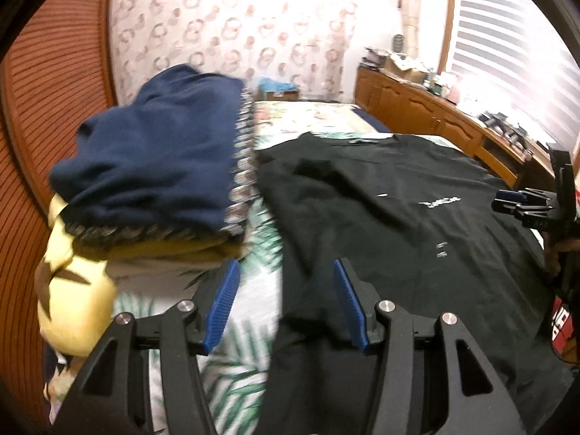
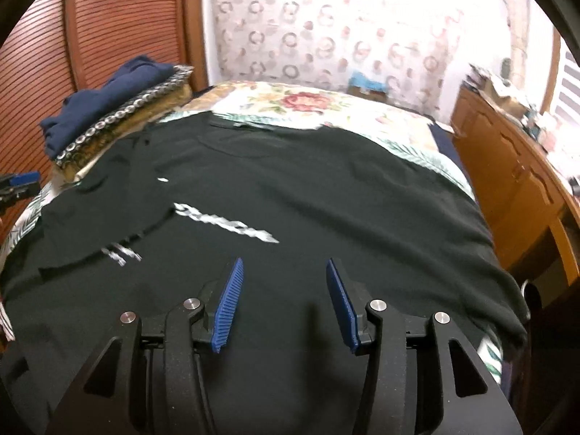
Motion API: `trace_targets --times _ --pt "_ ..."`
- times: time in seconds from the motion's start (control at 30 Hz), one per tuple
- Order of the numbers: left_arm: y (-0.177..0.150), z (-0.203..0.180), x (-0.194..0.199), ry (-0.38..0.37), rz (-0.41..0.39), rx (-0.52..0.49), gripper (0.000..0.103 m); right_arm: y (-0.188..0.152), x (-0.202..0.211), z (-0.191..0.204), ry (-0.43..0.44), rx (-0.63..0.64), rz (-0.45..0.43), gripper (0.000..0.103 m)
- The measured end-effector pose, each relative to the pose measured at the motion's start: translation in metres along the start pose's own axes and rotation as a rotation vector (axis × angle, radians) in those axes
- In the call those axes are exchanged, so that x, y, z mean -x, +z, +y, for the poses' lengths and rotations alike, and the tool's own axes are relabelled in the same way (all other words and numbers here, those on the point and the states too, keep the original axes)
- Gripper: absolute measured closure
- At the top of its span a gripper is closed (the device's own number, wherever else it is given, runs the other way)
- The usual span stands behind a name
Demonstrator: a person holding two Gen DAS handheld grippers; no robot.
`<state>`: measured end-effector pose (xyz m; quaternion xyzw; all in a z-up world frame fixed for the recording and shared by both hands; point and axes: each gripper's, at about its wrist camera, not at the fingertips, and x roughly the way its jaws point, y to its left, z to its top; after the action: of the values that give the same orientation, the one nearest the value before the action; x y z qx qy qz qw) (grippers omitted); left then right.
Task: Fold small clothes
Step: 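Move the right tool to the opposite shirt side edge and grasp it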
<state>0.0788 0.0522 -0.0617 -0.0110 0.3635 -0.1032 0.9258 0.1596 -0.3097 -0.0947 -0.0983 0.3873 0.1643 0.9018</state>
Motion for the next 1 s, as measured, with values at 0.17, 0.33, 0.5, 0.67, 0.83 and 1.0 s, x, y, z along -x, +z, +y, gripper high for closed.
trace_targets --times 0.17,0.33,0.5,0.67,0.83,1.0 --pt "0.013 -0.032 -0.026 -0.045 0.032 -0.046 0.05 -0.023 0.012 -0.032 -0.03 -0.061 0.019 0.055" --pt "0.024 -0.058 -0.059 -0.079 0.086 -0.085 0.05 -0.042 0.011 -0.045 -0.032 -0.075 0.066 0.055" --pt "0.032 -0.074 -0.075 -0.092 0.118 -0.095 0.05 -0.048 0.011 -0.046 -0.04 -0.067 0.077 0.054" --pt "0.038 -0.086 -0.088 -0.086 0.139 -0.105 0.05 -0.05 0.011 -0.045 -0.048 -0.057 0.07 0.054" --pt "0.039 -0.093 -0.098 -0.082 0.152 -0.108 0.05 -0.051 0.01 -0.046 -0.039 -0.059 0.07 0.052" --pt "0.038 -0.097 -0.106 -0.076 0.163 -0.109 0.05 -0.051 0.01 -0.045 -0.029 -0.048 0.075 0.045"
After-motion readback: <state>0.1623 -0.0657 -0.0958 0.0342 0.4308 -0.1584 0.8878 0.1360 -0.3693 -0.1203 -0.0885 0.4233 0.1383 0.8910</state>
